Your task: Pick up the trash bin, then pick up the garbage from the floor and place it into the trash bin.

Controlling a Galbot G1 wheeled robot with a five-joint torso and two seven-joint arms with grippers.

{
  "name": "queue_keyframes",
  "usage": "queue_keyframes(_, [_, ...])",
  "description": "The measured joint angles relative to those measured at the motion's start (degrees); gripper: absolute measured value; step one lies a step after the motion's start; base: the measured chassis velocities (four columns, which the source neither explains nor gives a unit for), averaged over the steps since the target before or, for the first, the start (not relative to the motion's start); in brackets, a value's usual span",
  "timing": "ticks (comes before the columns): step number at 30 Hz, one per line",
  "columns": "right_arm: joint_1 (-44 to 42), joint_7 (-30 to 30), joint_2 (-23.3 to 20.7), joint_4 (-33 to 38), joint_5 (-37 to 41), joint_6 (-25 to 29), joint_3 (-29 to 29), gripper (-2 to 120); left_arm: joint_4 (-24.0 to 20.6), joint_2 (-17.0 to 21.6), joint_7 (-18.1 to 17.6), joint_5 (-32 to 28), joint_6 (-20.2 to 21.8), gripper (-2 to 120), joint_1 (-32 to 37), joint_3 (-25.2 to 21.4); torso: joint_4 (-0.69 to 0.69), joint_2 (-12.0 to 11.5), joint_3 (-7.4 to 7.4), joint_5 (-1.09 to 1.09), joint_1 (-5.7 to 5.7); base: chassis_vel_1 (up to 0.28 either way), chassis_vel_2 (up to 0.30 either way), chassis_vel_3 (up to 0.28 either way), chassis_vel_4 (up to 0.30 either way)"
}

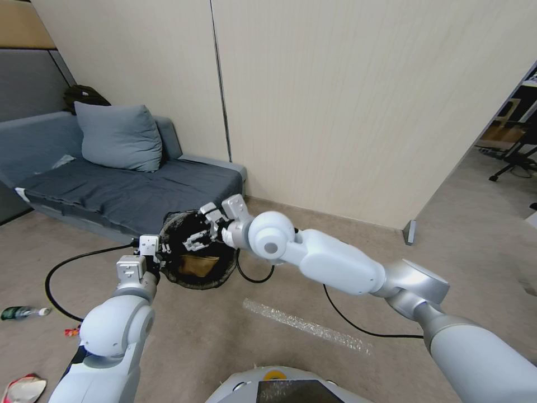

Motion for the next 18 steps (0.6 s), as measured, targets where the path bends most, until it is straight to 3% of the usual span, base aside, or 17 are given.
queue_keyframes(2, [0.2,0.1,-0.5,0.3,0.1,0.0,1.3,100,0.0,0.0,0.0,0.0,0.0,1,0.0,0.0,0.0,0.0,0.0,0.0,0.0,0.0,0.0,0.0,0.0])
queue_keyframes(4, [0.9,0.3,-4.5,1.8,-1.1,0.0,7.8,100,0.1,-0.1,0.0,-0.6,0.0,1,-0.2,0.1,-0.02,0.0,0.0,0.01,0.0,0.0,0.0,0.0,0.0])
queue_keyframes(6, [0.7,-0.2,-6.3,2.3,-2.9,0.0,9.8,100,0.1,-0.2,0.0,-0.9,0.0,1,-0.2,0.1,0.0,0.0,0.0,0.01,0.0,0.0,0.0,0.0,0.0])
queue_keyframes(9, [-3.8,-4.2,-13.2,4.4,-10.9,0.0,19.0,100,0.2,-0.6,0.3,-1.3,0.0,1,-0.3,0.5,-0.02,0.0,0.0,0.02,0.0,0.0,0.0,0.0,0.0])
queue_keyframes(11, [-5.6,-5.2,-14.7,5.0,-13.1,0.1,21.5,100,0.2,-0.6,0.4,-1.3,0.0,1,-0.3,0.6,-0.03,0.0,0.0,0.03,0.0,0.0,0.0,0.0,0.0])
queue_keyframes(13, [-14.5,-8.5,-19.9,6.7,-23.3,3.1,29.6,100,0.2,-0.5,0.5,-1.5,0.0,1,-0.3,0.8,-0.02,0.0,0.0,0.03,0.0,0.0,0.0,0.0,0.0])
queue_keyframes(14, [-14.5,-8.5,-19.9,6.7,-23.3,3.1,29.6,100,0.2,-0.5,0.5,-1.5,0.0,1,-0.3,0.8,-0.02,0.0,0.0,0.03,0.0,0.0,0.0,0.0,0.0])
queue_keyframes(15, [-25.3,-12.4,-22.5,7.7,-33.2,6.4,38.3,100,0.2,-0.2,0.4,-1.9,0.0,1,-0.4,0.9,-0.03,0.0,0.0,0.04,0.0,0.0,0.0,0.0,0.0])
queue_keyframes(16, [-34.0,-14.8,-22.9,7.8,-41.6,9.4,45.7,100,0.2,0.0,0.4,-2.2,0.0,1,-0.4,0.9,-0.04,0.0,0.0,0.06,0.0,0.0,0.0,0.0,0.0])
queue_keyframes(17, [-34.0,-14.8,-22.9,7.8,-41.6,9.4,45.7,100,0.2,0.0,0.4,-2.2,0.0,1,-0.4,0.9,-0.04,0.0,0.0,0.06,0.0,0.0,0.0,0.0,0.0])
queue_keyframes(18, [-40.9,-16.4,-22.1,7.9,-47.5,11.8,51.0,100,0.2,0.1,0.3,-2.4,0.0,1,-0.4,0.9,-0.03,0.0,-0.01,0.02,-0.01,0.0,0.0,0.0,0.0])
